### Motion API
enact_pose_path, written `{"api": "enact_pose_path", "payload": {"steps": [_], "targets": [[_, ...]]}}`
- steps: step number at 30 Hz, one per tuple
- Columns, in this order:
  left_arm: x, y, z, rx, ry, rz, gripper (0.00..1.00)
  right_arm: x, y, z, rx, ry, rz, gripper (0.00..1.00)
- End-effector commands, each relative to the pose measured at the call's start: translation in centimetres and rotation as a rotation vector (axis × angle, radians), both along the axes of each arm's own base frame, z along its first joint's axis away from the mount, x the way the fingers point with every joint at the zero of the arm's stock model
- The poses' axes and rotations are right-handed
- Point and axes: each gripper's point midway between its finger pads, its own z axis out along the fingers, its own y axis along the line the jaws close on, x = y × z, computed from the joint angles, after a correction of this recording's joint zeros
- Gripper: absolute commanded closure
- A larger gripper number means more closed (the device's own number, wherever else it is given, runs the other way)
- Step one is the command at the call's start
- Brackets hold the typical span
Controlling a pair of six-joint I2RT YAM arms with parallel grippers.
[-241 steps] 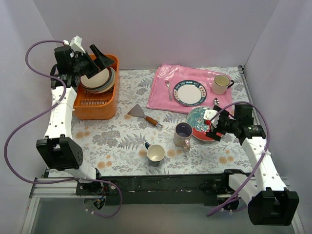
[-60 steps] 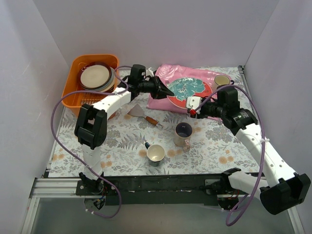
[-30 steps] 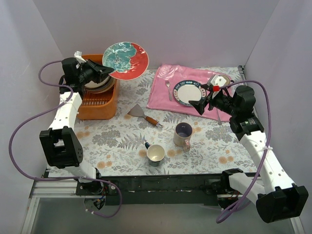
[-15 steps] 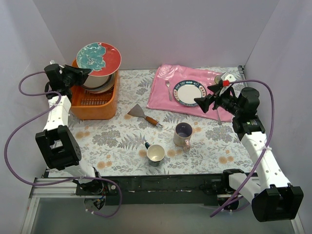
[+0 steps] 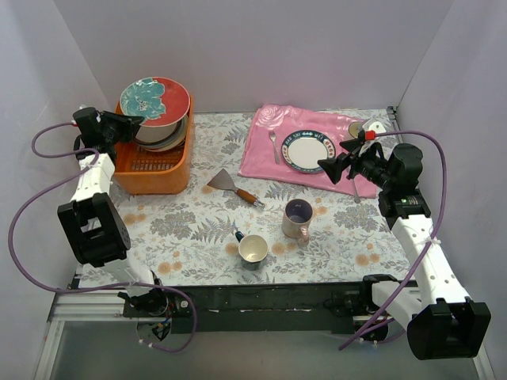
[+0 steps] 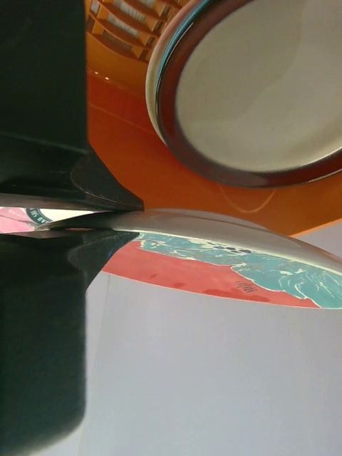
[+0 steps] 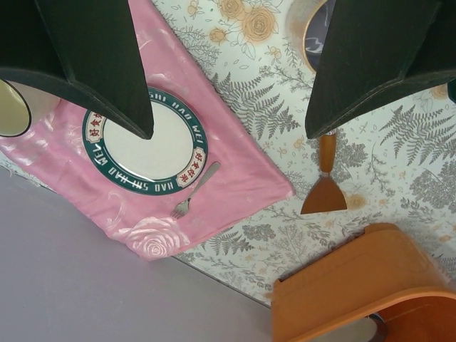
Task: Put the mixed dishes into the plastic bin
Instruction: Place the plate in the plastic bin.
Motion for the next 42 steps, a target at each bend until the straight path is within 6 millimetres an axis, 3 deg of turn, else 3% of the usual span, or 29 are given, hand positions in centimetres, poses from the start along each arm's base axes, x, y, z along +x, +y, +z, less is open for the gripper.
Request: {"api": "enact_pose_path", "payload": {"steps": [1,11,16,24,42], "targets": [[0.6,0.8,8.0,0.071,-0.245,0.008,1.0,0.1,-0.2,1.2,0.012,-0.049,-0.002,0.05],[1.8,2.1,6.1,0.079,-0.213,0.028,1.0,0.4,-0.3,1.0,0.012,-0.041,-0.004,0.05],[2.5,2.8,6.0,0.088,-0.215,0.035,1.0,0.5,-0.4,1.0,0.011,-0.041,-0.005,0.05],[3.7,4.0,4.0,0.094,-0.177,0.058,1.0,0.6,-0.5,0.9,0.01,-0.039,-0.005,0.05],[5.9,4.8,1.8,0.071,-0.14,0.045,1.0,0.7,-0.9,0.7,0.012,-0.032,-0.008,0.05]]}}
